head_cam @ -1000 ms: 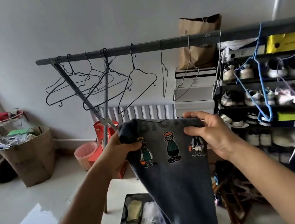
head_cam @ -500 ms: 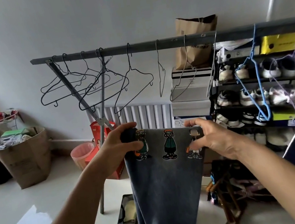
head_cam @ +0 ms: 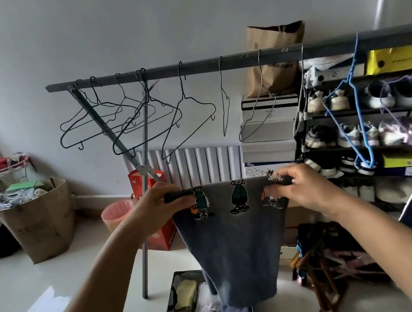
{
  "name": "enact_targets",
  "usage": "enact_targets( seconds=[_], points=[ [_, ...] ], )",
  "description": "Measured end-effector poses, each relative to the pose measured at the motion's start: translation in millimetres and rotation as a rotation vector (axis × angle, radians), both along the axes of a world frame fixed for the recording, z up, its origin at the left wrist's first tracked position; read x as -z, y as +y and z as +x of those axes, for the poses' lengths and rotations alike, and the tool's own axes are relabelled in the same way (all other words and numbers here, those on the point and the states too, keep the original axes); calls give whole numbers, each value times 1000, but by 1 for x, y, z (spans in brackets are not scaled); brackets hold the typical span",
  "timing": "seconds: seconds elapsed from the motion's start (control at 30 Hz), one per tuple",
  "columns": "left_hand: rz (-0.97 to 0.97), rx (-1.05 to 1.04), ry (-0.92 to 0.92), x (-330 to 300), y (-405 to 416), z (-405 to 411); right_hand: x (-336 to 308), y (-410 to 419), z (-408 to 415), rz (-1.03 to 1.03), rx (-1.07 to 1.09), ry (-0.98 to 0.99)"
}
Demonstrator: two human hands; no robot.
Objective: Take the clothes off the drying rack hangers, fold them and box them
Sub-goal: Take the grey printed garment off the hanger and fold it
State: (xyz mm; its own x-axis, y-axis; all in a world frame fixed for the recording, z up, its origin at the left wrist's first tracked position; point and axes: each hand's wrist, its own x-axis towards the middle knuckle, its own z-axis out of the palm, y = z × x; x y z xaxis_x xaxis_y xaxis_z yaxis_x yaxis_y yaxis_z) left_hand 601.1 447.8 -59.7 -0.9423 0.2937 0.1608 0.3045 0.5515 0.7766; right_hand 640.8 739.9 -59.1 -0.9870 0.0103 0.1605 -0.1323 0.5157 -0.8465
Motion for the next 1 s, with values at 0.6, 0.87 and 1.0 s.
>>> enact_targets(
  seconds=[0.6, 0.87, 1.0],
  points=[
    [976, 152, -677, 48, 37, 40, -41, -33, -12, -759, 109, 170],
    [943, 38, -649, 27, 46, 40, -12, 3, -1, -913, -119, -182],
    [886, 26, -682, 23, 45, 35, 29, 4, 13, -965, -320, -378]
  ],
)
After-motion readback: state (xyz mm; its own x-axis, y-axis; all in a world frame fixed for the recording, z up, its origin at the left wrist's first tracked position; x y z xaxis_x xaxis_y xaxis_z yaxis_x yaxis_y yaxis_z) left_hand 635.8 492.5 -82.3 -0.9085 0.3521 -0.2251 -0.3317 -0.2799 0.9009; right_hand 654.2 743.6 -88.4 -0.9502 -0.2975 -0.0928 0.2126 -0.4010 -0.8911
